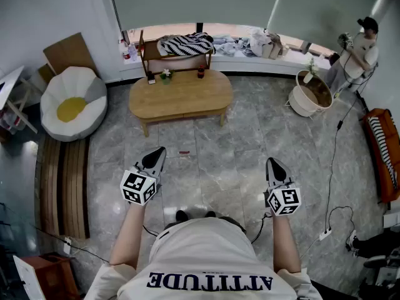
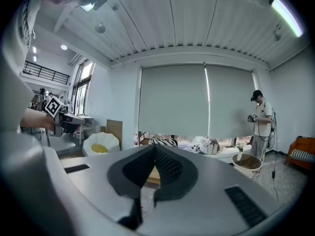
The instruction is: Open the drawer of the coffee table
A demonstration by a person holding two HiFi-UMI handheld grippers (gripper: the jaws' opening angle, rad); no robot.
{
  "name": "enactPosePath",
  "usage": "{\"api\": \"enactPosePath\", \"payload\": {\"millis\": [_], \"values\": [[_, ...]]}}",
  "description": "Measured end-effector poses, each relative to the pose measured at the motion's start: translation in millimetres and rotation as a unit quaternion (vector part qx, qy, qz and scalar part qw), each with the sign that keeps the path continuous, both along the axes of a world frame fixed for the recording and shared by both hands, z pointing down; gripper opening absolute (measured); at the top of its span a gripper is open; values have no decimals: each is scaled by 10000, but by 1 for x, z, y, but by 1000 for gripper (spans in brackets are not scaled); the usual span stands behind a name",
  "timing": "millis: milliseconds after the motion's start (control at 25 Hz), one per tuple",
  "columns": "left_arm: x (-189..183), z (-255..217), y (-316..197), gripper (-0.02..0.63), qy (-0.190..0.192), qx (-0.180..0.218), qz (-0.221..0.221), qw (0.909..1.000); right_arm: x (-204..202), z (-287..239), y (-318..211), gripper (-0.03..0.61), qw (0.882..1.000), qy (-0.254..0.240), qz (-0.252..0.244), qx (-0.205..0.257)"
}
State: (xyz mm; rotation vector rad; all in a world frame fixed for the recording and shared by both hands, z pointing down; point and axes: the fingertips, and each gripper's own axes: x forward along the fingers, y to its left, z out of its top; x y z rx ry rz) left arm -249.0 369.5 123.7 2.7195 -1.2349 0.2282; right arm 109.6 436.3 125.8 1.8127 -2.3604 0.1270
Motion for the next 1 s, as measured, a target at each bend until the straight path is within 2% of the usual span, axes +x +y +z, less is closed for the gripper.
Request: {"api": "enactPosePath", "payload": {"millis": [720, 1000], "values": [[3, 1, 4, 20, -15, -29, -58, 10000, -2, -1, -1, 18, 9999, -42, -120, -7], [13, 7, 5, 20, -26, -94, -98, 9999, 9, 3, -5, 18, 9998, -153, -103, -50]]}}
